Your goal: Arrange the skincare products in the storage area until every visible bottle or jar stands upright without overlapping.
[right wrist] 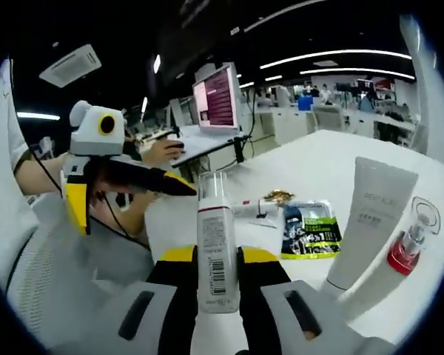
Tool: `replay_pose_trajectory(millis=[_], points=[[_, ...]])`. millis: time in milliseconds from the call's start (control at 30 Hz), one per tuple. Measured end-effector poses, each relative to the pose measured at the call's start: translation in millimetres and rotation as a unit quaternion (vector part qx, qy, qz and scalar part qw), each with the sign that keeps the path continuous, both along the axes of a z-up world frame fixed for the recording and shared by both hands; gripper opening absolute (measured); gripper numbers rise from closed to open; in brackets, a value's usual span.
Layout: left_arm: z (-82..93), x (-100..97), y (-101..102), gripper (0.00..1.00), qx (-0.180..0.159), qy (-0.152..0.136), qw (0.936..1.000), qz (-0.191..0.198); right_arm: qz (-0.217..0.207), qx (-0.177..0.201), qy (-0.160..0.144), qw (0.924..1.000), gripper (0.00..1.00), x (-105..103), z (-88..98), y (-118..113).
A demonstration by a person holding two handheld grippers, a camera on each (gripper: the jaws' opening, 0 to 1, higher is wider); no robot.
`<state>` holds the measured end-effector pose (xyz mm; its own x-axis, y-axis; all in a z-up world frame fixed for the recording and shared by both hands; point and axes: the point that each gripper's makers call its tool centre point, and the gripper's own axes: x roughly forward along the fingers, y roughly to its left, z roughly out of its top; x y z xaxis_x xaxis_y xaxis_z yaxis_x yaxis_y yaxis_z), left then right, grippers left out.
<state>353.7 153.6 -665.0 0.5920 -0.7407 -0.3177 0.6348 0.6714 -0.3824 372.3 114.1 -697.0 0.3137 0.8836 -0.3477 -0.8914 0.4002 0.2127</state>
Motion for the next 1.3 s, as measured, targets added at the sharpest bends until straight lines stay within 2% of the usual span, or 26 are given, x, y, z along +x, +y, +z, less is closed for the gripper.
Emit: replay_pose_trajectory(millis=[67,167,233,267,367,467,500,667,767,833,900,967,1100,1167,1200,1233,1300], points=[[7.8,0.1,-9.9,0.82,-0.010,-0.004,0.9999,-0.013,0.006,0.044,0.013,0.9989,0.20,-5.3,12.0,-4.7],[30.0,0.4,-28.0,0.81,-0.053,-0.017,0.9980,-0.029,-0.001,0.090,0.018,0.9958,0.20,-9.2,32.0,-14.4],[41.5,1.1,-37.8,0.81,-0.066,-0.028,0.9968,-0.036,-0.011,0.148,0.034,0.9884,0.20,-9.0,50.2,-22.9],[47.1,0.3,-43.2,0.81,-0.072,-0.034,0.9959,-0.044,-0.011,0.159,0.037,0.9866,0.20,-9.5,53.8,-24.7],[63.9,-1.1,-57.1,0.81,-0.089,-0.051,0.9927,-0.063,-0.005,0.220,0.045,0.9744,0.20,-14.4,78.5,-38.7],[87.0,-0.1,-68.4,0.80,-0.125,-0.069,0.9870,-0.074,0.013,0.259,0.047,0.9648,0.20,-22.8,96.5,-46.4],[89.5,0.1,-69.4,0.80,-0.128,-0.072,0.9863,-0.075,0.021,0.268,0.046,0.9622,0.20,-25.5,101.2,-49.7],[106.5,2.1,-79.9,0.71,-0.142,-0.085,0.9824,-0.087,0.050,0.300,0.047,0.9515,0.20,-35.4,115.0,-58.3],[115.3,-0.4,-90.1,0.59,-0.143,-0.093,0.9792,-0.110,0.064,0.313,0.051,0.9463,0.20,-39.7,119.7,-60.9],[118.8,-1.2,-95.0,0.46,-0.138,-0.100,0.9778,-0.123,0.070,0.314,0.049,0.9454,0.20,-41.3,121.0,-61.7],[122.8,0.2,-98.0,0.37,-0.141,-0.103,0.9766,-0.126,0.086,0.318,0.051,0.9428,0.20,-45.8,123.0,-62.3],[127.2,0.8,-101.0,0.35,-0.148,-0.102,0.9752,-0.130,0.091,0.318,0.052,0.9422,0.20,-45.4,123.4,-63.5],[131.1,-2.4,-107.2,0.27,-0.136,-0.112,0.9738,-0.144,0.098,0.324,0.054,0.9395,0.20,-42.5,124.1,-65.6],[131.9,-4.3,-109.6,0.21,-0.122,-0.124,0.9728,-0.153,0.096,0.323,0.057,0.9399,0.20,-39.5,121.8,-66.3],[133.5,-5.1,-112.1,0.19,-0.110,-0.141,0.9711,-0.158,0.095,0.318,0.060,0.9413,0.20,-38.5,119.7,-66.5],[130.5,1.3,-110.2,0.19,-0.095,-0.140,0.9763,-0.136,0.097,0.318,0.059,0.9413,0.20,-38.6,119.7,-66.6],[123.3,3.2,-112.8,0.19,-0.075,-0.111,0.9829,-0.126,0.083,0.302,0.054,0.9482,0.20,-34.6,113.6,-69.4]])
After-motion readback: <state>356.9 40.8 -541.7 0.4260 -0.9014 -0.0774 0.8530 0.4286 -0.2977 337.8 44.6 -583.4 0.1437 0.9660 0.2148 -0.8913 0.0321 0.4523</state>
